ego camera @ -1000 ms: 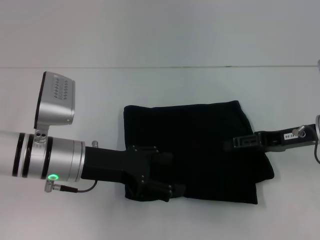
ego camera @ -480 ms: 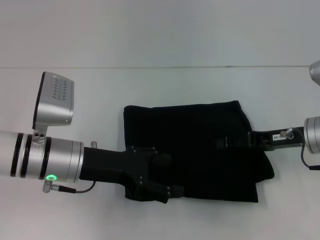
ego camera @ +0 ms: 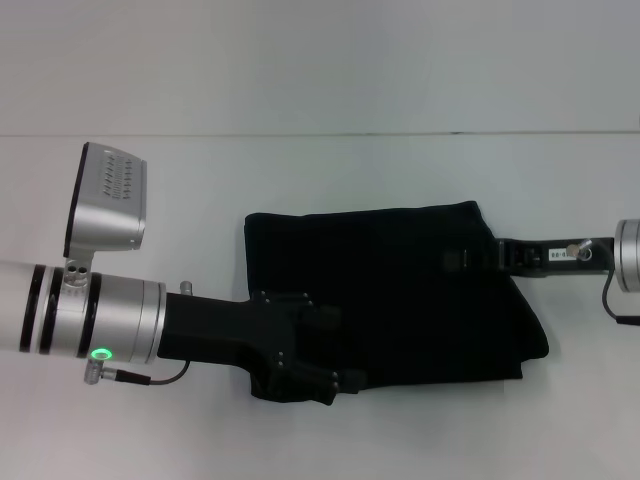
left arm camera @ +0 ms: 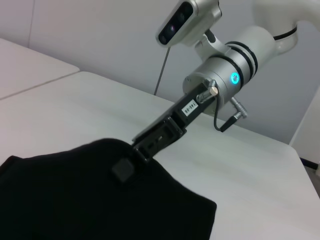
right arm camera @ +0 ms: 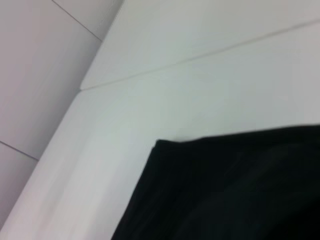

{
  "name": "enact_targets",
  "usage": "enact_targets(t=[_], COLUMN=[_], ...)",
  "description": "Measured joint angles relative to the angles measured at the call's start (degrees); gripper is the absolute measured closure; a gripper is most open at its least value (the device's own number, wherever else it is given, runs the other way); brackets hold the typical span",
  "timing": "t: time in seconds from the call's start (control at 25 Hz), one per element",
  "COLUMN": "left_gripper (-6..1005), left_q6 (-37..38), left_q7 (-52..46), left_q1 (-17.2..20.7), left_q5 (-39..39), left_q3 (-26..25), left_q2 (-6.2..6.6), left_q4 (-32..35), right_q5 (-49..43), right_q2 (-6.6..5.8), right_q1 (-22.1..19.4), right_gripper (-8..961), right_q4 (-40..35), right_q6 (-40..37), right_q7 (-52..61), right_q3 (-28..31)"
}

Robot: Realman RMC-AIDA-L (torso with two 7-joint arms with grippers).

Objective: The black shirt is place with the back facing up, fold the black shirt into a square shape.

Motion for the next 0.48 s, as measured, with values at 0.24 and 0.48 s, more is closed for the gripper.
enact_targets(t=[0.24, 0.48], left_gripper=[97, 104], left_q6=[0.3, 0.4], left_q7=[-0.3, -0.8], left_q1=[0.0, 0.0], left_q5=[0.0, 0.0], left_q3=[-0.3, -1.5], left_q2=[0.00, 0.00], left_q4=[0.0, 0.0], right_q5=[0.7, 0.8], right_q2=[-0.03, -0.38], right_q1=[1.1, 1.3], right_gripper=[778, 899], right_q4=[-0.3, -3.7], right_q6=[0.0, -0.5], right_q7=[-1.9, -2.0], right_q3=[-0.1, -0.3])
